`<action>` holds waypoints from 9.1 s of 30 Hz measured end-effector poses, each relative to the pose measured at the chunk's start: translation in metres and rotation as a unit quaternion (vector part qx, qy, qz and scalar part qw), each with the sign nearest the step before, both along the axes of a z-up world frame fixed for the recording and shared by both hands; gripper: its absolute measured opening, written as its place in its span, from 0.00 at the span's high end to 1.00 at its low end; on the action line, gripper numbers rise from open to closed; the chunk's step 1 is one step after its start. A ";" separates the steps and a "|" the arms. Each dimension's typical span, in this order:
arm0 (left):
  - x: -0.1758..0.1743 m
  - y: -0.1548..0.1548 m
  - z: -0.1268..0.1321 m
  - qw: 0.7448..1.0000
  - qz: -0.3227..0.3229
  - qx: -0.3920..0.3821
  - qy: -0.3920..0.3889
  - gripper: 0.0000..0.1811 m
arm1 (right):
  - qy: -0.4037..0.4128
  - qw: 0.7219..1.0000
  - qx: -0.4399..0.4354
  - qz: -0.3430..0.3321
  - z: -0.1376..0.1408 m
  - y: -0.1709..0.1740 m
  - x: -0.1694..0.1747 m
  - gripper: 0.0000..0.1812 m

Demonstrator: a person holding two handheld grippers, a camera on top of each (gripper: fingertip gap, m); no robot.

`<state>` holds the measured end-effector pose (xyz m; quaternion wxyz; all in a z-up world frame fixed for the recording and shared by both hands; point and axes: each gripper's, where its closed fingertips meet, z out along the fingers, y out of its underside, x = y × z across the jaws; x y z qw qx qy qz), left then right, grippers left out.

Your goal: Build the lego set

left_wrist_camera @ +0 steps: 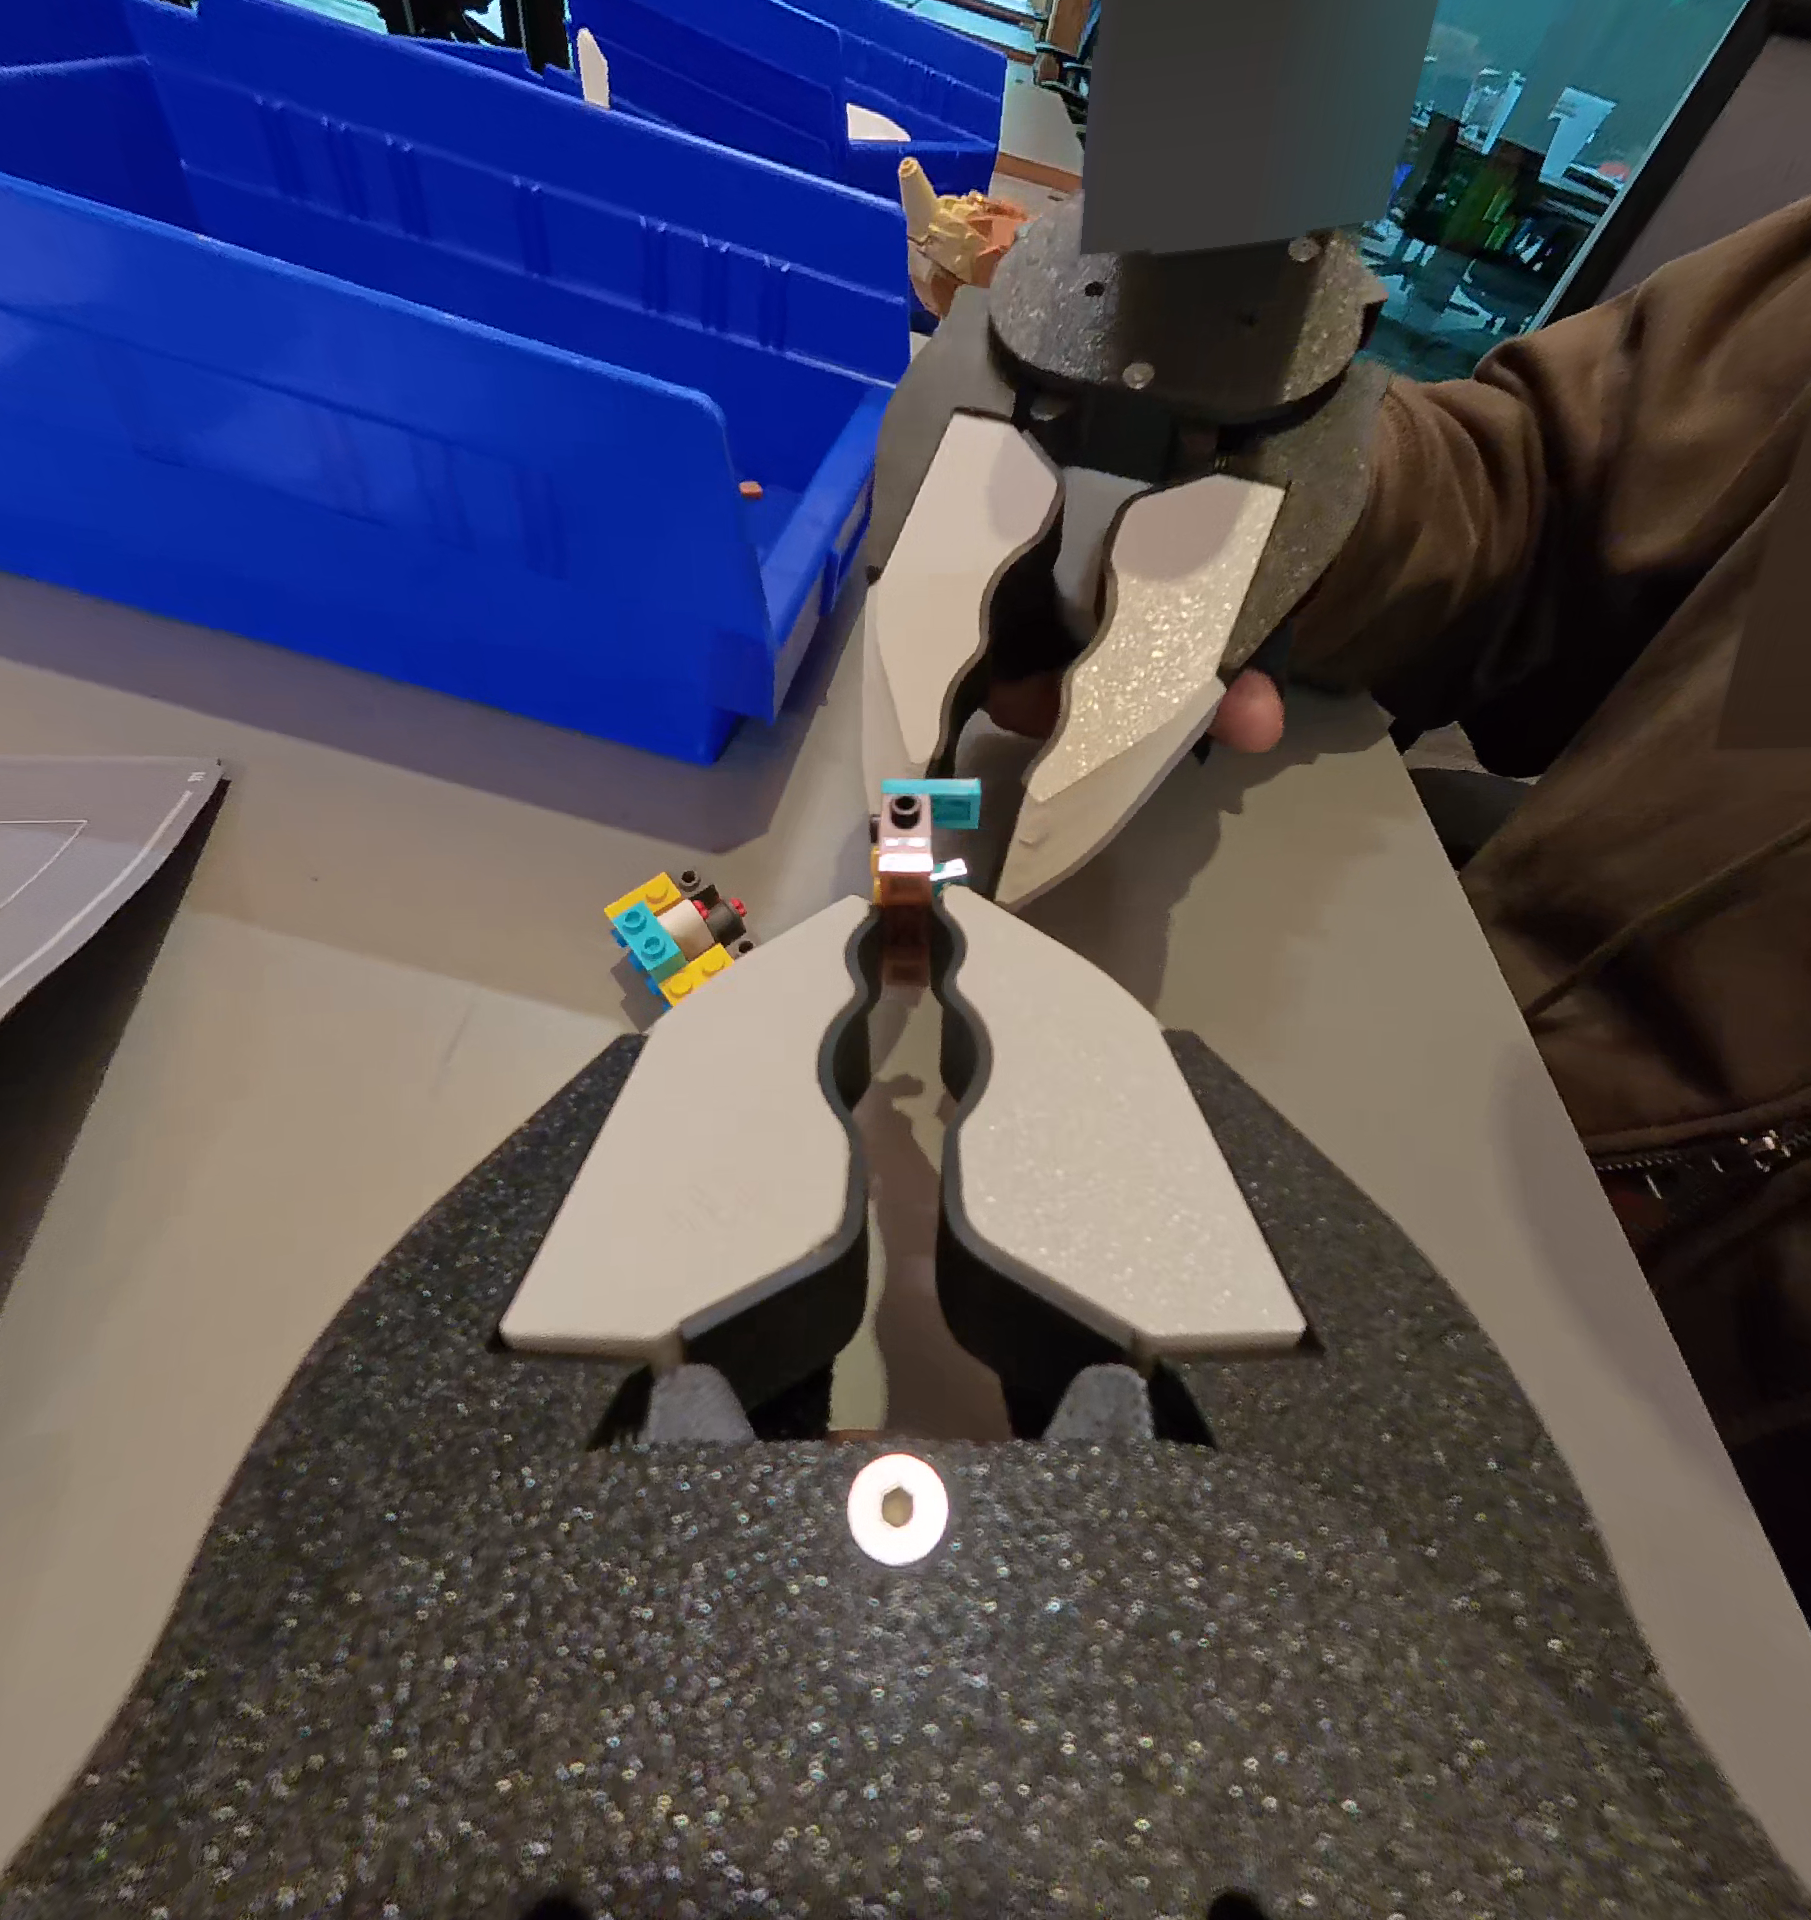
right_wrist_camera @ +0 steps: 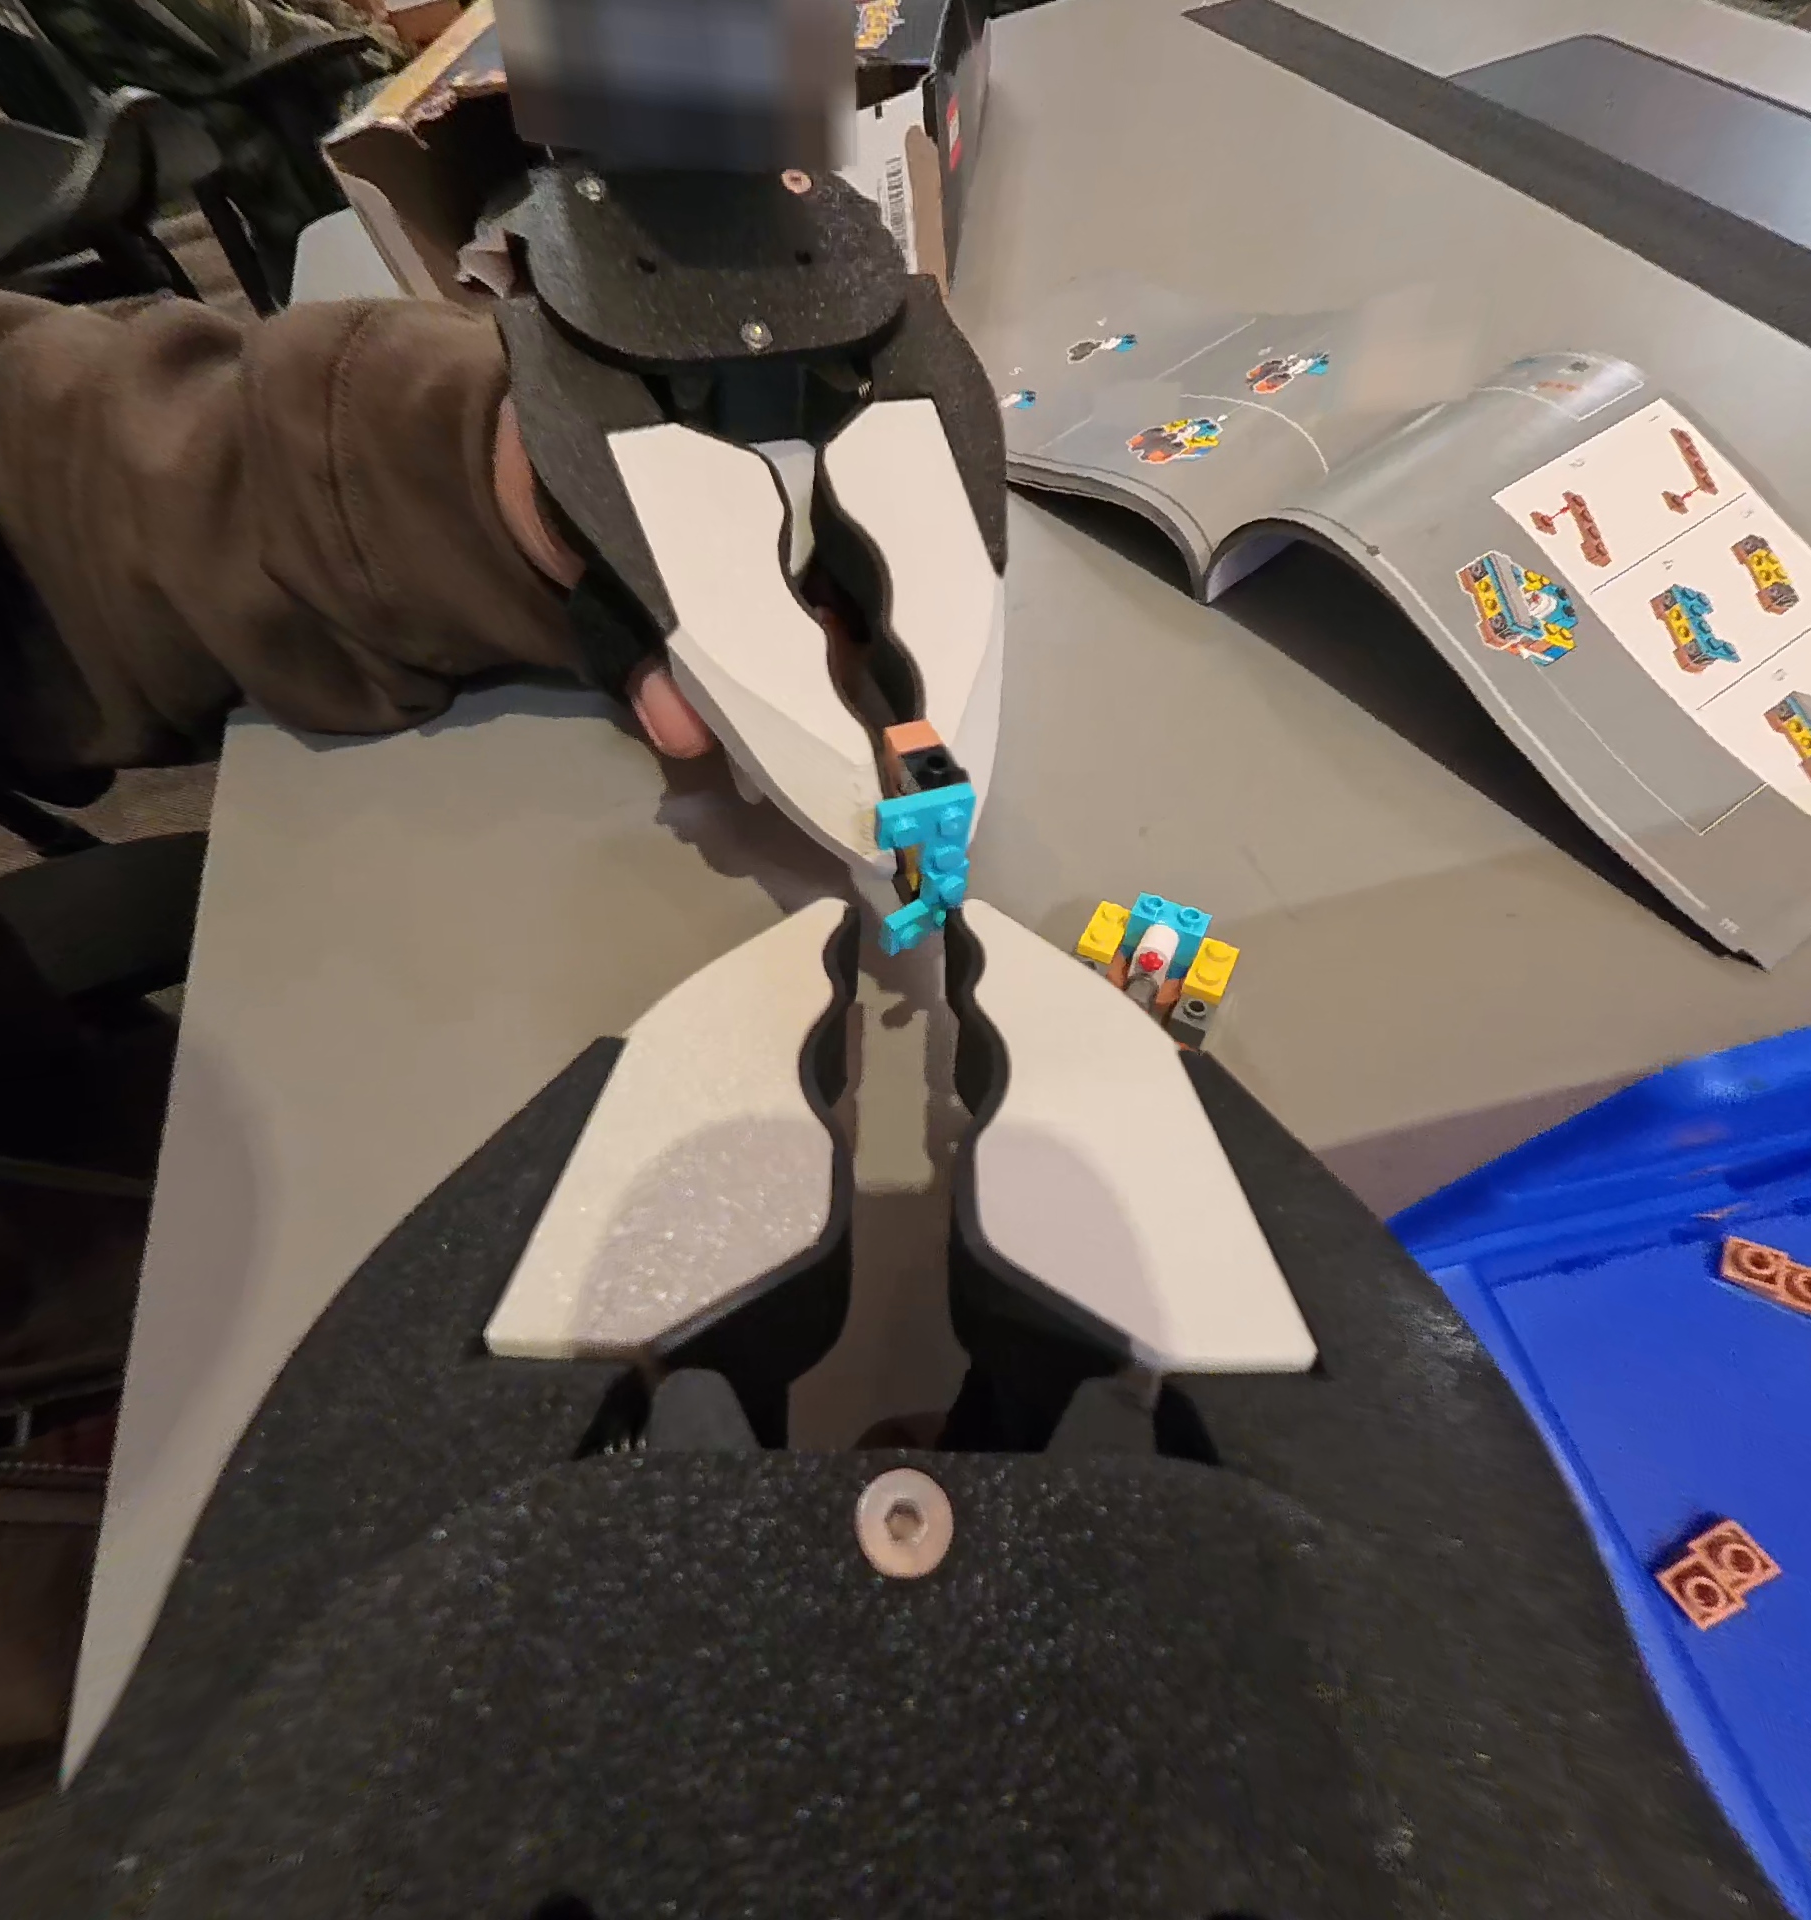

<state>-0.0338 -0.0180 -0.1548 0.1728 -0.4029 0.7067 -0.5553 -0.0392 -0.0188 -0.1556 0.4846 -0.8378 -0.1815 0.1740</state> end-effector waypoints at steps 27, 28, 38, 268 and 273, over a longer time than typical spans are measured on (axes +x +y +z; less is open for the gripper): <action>0.010 0.006 -0.007 0.997 0.066 0.031 0.009 0.96 | -0.125 0.990 0.029 -0.060 -0.007 0.007 0.008 0.88; 0.010 0.006 -0.007 0.997 0.068 0.036 0.008 0.96 | -0.126 0.990 0.028 -0.062 -0.008 0.007 0.008 0.88; 0.014 0.008 -0.009 0.994 0.088 0.067 -0.001 0.96 | -0.125 0.989 0.021 -0.081 -0.010 0.008 0.007 0.85; -0.070 -0.065 0.052 0.938 -0.276 -0.134 -0.163 0.96 | 0.279 0.913 0.064 0.292 0.062 -0.064 -0.076 1.00; -0.064 -0.060 0.055 0.942 -0.251 -0.144 -0.169 0.95 | 0.284 0.916 0.076 0.272 0.066 -0.060 -0.070 1.00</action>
